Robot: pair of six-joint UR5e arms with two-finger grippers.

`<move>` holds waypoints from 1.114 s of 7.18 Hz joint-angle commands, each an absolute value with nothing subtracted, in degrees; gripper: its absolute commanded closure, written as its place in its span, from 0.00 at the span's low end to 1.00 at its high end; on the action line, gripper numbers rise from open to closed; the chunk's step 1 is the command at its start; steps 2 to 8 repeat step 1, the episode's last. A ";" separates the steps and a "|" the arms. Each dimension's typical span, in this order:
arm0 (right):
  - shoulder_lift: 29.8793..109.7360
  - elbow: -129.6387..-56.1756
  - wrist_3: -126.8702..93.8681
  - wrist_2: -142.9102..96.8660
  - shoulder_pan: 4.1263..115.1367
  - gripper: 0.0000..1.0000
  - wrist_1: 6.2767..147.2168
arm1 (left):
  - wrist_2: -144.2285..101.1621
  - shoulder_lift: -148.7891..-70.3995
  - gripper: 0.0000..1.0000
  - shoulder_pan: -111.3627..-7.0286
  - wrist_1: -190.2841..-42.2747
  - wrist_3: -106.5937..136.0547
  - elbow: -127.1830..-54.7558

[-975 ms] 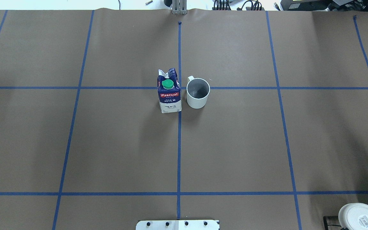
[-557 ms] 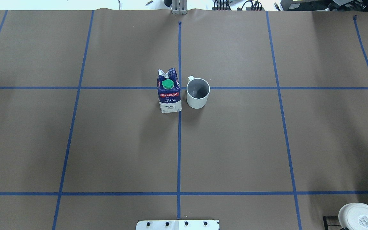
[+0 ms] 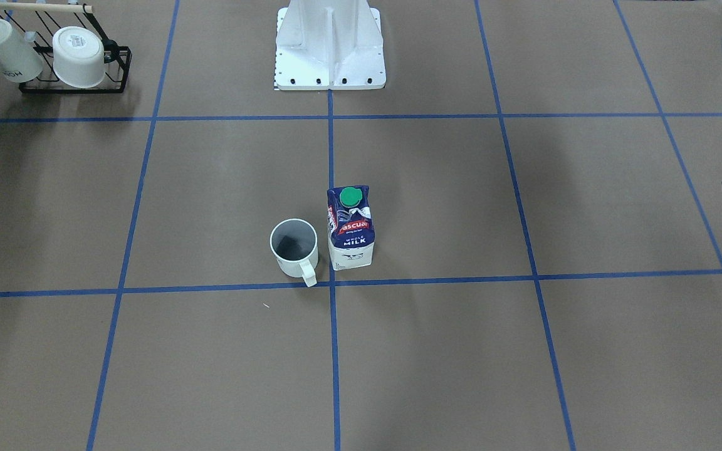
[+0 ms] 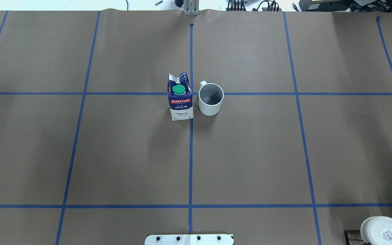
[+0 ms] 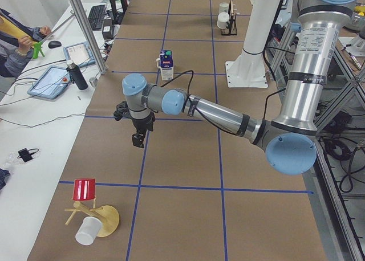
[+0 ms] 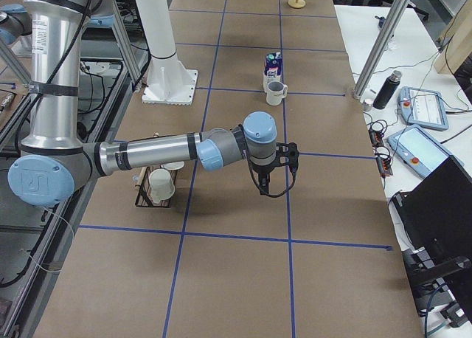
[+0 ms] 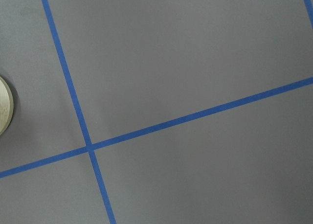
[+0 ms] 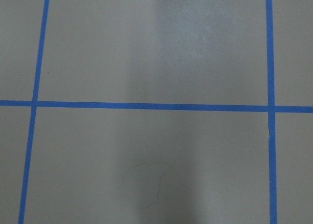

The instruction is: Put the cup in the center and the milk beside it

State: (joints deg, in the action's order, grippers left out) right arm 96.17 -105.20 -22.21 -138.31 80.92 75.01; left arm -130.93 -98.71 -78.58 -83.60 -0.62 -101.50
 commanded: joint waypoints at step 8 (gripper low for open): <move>95.71 -104.77 -22.32 -138.25 80.95 0.00 74.00 | -130.70 -99.31 0.02 -78.31 -83.76 -0.53 -102.13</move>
